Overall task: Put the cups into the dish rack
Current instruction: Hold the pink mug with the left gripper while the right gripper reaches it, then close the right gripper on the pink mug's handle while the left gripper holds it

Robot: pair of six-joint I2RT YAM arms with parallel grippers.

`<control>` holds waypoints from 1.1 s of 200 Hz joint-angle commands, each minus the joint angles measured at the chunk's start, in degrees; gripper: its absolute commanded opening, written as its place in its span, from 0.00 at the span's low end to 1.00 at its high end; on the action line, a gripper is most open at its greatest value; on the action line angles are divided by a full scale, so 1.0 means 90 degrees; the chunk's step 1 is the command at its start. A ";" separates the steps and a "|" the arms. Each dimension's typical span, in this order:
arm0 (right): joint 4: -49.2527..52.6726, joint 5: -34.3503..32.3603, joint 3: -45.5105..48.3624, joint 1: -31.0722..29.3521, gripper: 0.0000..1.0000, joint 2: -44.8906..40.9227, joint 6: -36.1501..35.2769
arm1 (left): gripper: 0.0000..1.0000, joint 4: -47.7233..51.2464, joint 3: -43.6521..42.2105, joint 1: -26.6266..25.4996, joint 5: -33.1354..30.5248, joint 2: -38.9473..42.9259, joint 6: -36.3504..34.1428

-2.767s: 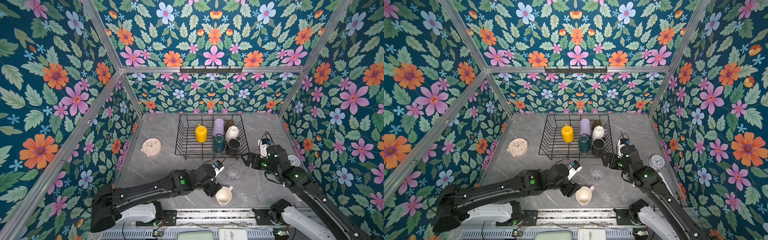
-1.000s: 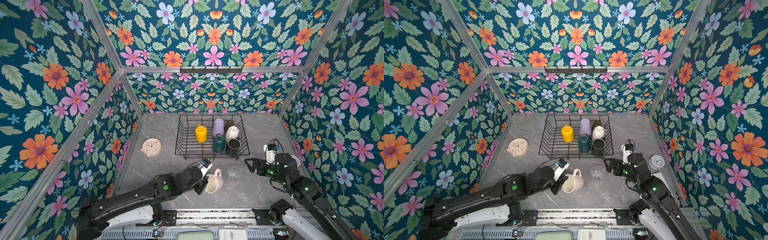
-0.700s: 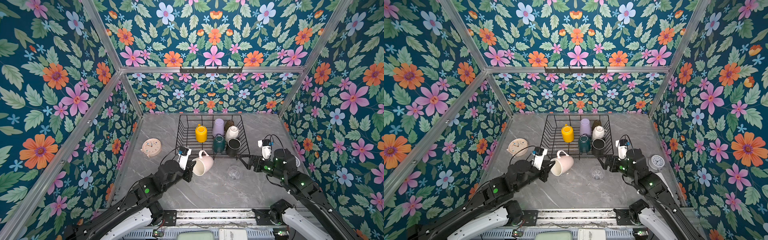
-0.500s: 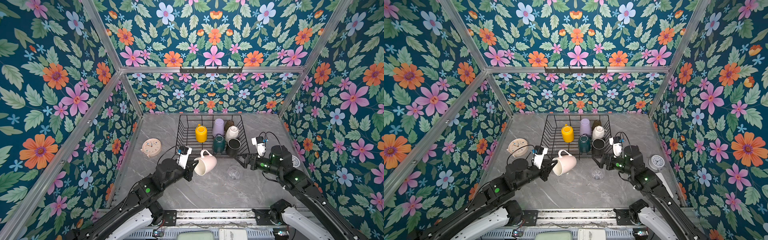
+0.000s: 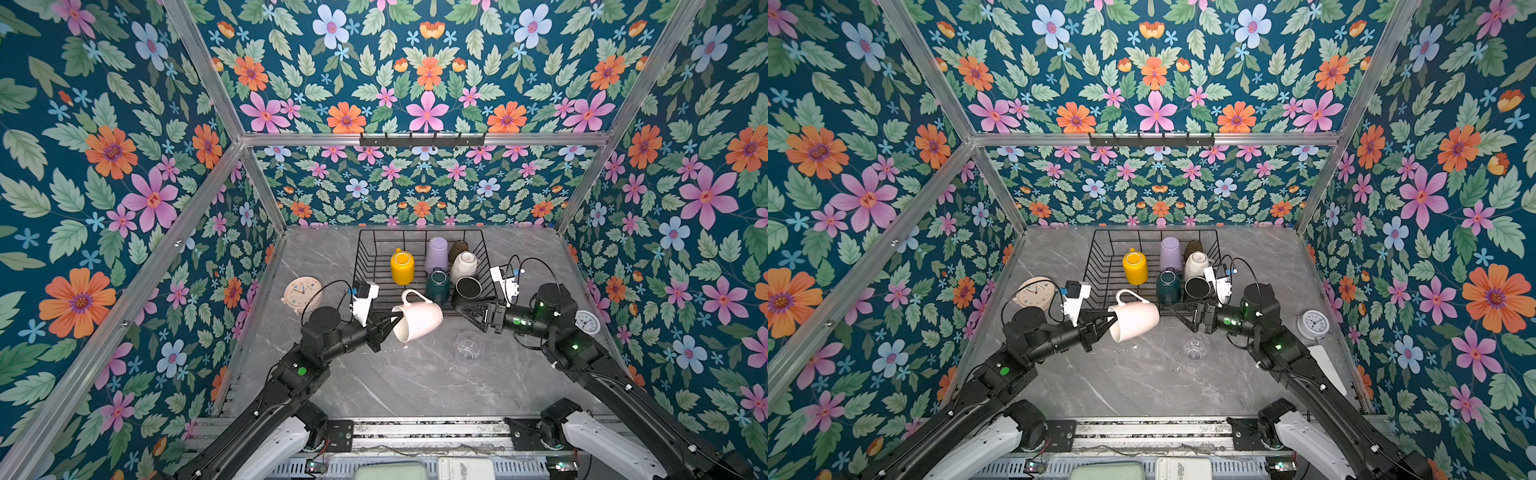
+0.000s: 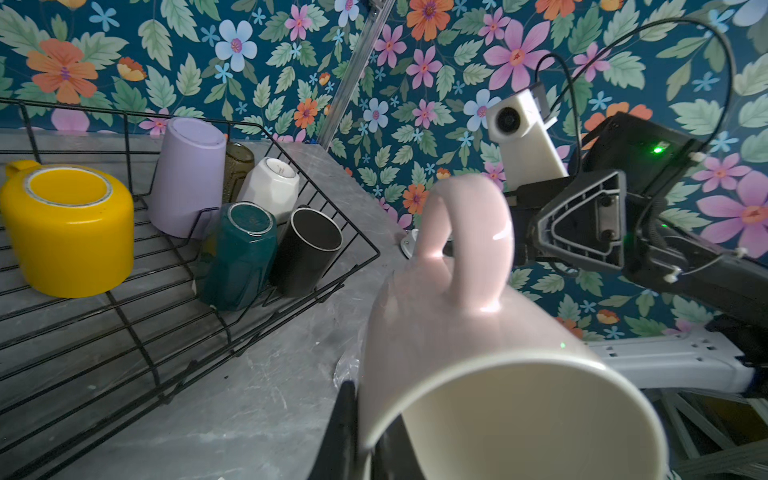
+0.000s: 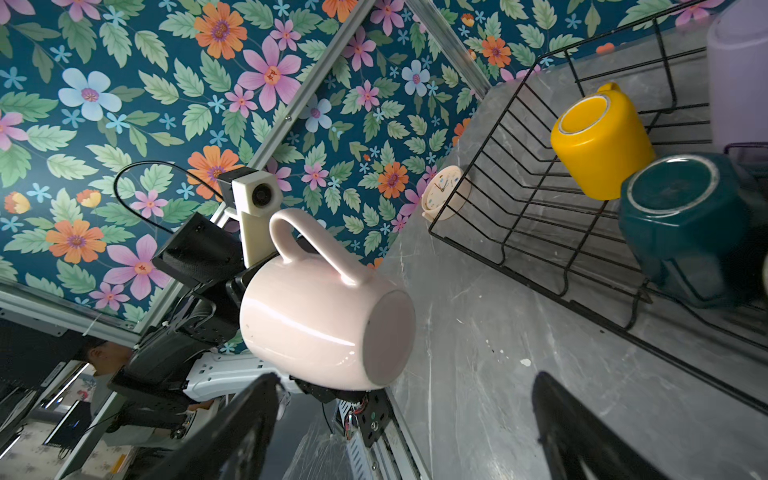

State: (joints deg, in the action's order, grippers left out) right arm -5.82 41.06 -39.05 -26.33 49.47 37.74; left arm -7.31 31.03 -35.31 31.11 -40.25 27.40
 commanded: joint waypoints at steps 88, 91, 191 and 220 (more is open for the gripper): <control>-0.1216 0.0447 -0.0456 -0.0687 0.94 0.1052 -0.0144 | 0.00 -0.3654 -0.0641 0.0830 0.2257 -0.0642 0.1902; -0.1240 0.0455 -0.0486 -0.0712 0.94 0.1100 -0.0149 | 0.00 -0.3667 -0.0639 0.0844 0.2274 -0.0653 0.1909; -0.1705 0.0823 -0.1252 -0.1601 0.92 0.2389 -0.0196 | 0.00 -0.4391 -0.0766 0.0935 0.2637 -0.0899 0.2345; -0.1896 0.0916 -0.1341 -0.1740 0.90 0.2665 -0.0117 | 0.00 -0.4565 -0.0787 0.0964 0.2702 -0.0913 0.2458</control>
State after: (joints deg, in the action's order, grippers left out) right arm -22.35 49.50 -50.65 -41.19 71.90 37.10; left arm -39.18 23.57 -26.76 53.58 -48.64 47.59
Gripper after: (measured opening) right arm 0.906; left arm 0.094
